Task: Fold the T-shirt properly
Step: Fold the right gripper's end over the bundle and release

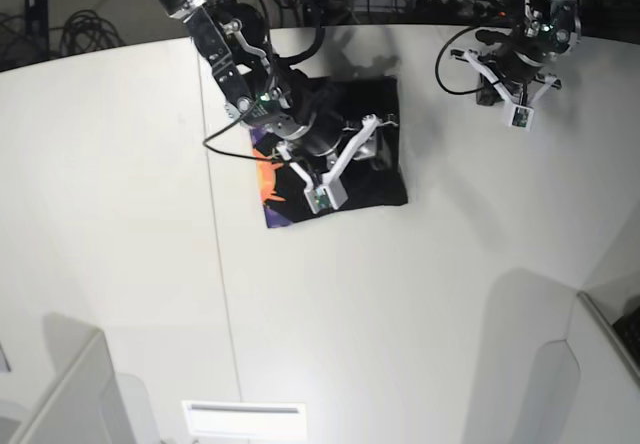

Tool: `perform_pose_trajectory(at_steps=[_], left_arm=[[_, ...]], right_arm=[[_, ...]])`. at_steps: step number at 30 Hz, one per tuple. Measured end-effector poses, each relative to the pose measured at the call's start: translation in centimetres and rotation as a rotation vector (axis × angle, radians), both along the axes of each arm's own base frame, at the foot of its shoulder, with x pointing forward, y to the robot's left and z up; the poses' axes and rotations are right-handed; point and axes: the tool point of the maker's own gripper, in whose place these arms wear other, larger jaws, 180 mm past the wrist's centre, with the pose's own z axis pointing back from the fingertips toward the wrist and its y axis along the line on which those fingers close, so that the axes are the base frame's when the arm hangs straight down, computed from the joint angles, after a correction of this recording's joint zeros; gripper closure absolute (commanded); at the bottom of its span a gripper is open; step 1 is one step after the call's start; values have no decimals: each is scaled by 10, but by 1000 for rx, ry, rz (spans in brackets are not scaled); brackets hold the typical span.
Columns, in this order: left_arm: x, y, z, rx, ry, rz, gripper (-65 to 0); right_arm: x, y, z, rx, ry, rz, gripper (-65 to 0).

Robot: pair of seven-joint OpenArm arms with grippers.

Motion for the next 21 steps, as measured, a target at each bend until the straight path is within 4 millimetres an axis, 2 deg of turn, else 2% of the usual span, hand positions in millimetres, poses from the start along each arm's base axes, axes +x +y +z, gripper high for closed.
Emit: perform_pose_trajectory(at_steps=[2,8,11,13,16,18,21], left_arm=[[0,0,0,0,0,0,0],[0,0,0,0,0,0,0],[0,0,0,-1,1,0,0],[0,1,0,2,2,0,0],[0,1,-1,2,2,1,0],[0,1,-1,2,2,0,0],[0,1,-1,2,2,0,0]], right_arm=[[0,10,0,7,5,23,-300],[9,20,-9,-8,29,25,-299],[2,37,-9,-24,65,90,-299],[-5,55,0,-31,28,166,-299],[-16,78,25,-6,-38,258,-299],[-13,79,42,15,-87,264,-299],[-8,60,60,9,-158,260,-299]])
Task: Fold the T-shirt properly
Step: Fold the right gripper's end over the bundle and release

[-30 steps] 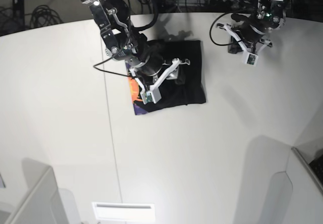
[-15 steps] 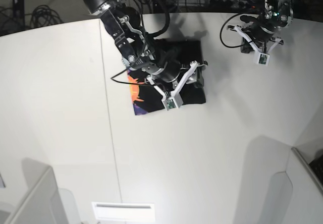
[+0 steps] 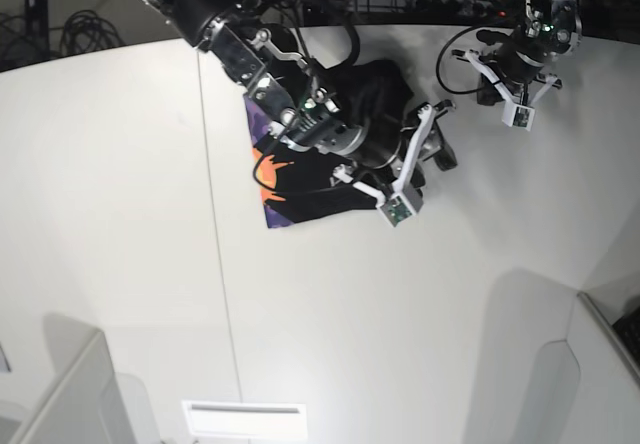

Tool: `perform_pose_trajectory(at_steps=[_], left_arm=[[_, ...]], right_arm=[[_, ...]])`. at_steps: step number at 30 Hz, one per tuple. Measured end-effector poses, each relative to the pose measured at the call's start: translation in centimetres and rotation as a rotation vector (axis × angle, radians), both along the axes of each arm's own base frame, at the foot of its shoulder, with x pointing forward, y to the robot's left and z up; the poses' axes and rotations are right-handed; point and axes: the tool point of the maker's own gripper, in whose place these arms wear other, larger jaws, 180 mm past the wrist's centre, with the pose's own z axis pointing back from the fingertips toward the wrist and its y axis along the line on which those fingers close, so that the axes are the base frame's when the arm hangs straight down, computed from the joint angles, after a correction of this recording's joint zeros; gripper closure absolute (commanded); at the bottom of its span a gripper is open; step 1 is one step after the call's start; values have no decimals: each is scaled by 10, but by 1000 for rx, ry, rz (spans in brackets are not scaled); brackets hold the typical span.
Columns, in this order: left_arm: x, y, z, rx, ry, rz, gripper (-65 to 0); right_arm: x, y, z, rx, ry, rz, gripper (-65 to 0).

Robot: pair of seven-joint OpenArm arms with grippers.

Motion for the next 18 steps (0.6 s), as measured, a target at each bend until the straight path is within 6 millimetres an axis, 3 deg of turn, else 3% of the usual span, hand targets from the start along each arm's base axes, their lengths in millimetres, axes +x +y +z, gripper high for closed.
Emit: perform_pose_trajectory(at_steps=[4,6,8,10,11,14,18], left_arm=[[0,0,0,-1,0,0,0],[0,-2,2,1,2,-3,0],[2,-9,8,5,-12,-43,0],[8,-27,21,-33,-56,-107,0],[13,-39,29,-75,-86,-122,0],[21,-56,46,-201,-149,-103,0],[41,-47,63,-316,-220,-11,-20]], right_arm=[[6,-27,4,-17,-27,-34,-296],[12,-43,-3,-10,-5,-100,-264],[14,-64,-18,-25,45,-168,-162],[18,-86,-29,-41,75,-234,-35],[20,-97,-33,-56,78,-260,0],[25,-120,-41,-67,98,-324,0],[26,-144,-49,-56,95,-418,0]])
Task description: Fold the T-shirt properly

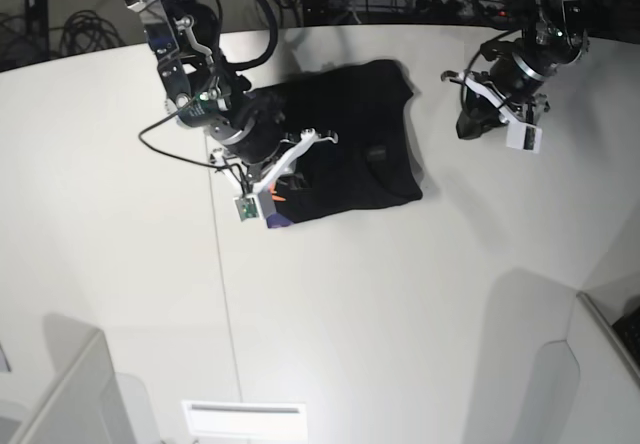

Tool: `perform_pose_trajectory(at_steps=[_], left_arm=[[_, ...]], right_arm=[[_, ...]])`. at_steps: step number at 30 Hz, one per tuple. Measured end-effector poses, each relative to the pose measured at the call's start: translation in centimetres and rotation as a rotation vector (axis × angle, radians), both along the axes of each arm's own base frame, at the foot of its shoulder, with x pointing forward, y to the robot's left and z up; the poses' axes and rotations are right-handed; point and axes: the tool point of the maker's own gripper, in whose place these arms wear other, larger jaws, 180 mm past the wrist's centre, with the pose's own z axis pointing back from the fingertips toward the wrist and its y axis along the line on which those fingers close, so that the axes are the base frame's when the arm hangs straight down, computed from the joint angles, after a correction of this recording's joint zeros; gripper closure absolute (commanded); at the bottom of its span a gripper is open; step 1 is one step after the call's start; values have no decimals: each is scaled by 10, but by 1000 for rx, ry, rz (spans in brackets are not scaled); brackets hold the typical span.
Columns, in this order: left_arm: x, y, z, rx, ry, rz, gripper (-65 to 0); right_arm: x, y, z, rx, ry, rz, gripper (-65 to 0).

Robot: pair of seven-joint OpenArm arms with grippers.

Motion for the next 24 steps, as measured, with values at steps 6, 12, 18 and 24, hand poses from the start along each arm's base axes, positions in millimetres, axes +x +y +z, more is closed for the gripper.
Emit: perform_pose_trajectory(at_steps=[6,12,18,24], left_arm=[[6,-7,-9,-120,22,28,-494],[17,-18,-12,-226,17,74,-617],[25,-60,-18,-316,43,-16,-617],[30,-71,-41,-338,103,-24,-617]], right_arm=[[-1,-14,-5,-30,-13,-10,0],[-2,-18,-7,-21,-1,-35,0],[3,-45,-11,-40,8,-110,0],[1,-62,-14,-47,18,-158,0]])
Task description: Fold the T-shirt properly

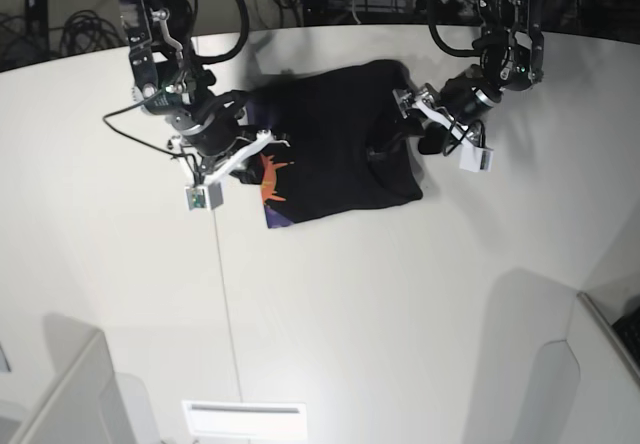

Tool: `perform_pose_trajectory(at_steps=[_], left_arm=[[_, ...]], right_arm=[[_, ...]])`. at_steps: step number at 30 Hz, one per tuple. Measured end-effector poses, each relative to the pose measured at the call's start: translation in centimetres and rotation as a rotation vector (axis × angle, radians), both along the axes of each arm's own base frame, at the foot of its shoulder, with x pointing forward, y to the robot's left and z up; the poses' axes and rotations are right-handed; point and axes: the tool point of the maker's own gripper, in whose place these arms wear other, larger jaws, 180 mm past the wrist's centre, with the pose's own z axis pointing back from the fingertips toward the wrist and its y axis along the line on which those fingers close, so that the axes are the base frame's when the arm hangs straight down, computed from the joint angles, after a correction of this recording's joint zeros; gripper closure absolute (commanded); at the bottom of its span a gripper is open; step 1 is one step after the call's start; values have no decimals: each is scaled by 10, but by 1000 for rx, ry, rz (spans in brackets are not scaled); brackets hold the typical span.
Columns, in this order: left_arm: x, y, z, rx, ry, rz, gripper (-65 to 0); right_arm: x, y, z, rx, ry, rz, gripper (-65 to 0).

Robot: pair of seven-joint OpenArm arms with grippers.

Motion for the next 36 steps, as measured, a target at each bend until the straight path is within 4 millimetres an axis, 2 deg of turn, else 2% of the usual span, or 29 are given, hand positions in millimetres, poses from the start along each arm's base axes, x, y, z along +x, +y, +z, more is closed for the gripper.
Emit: perform_pose_trajectory(at_steps=[8,14,15,17,21,24,25,29,32,36], left_arm=[[13,-24,-9,-51,5,-45,-617],[23,-27,-13,-55,42,4,-609],[23,-29,-14,-55,43,1,-589],[25,-32,-14,-50,45,-7,-499],[19,-40,-24,-39,83,-40,-224],[17,-40,-30,-29,106,-50,-43],[17,-39,-30,-27,108,-51,0],[14,-41,-30,-16,152,-101,0],[18,-37,-32,74,184,-189,0],[23,-28,-31,202,190,-270,0]], right_arm=[[3,-9,1,-2,-5,-29,0],[7,-20,2,-8,-9,-60,0],[7,-22,2,-10,-10,-64,0],[9,-26,3,-9,-13,-76,0],[14,-38,9,-21,-56,-54,0],[11,-53,7,-35,-57,-82,0],[9,-57,5,-38,-45,-89,0],[6,-75,3,-47,-41,-140,0],[0,-87,-2,-61,-25,-170,0],[-7,-87,-7,-56,-4,-172,0]])
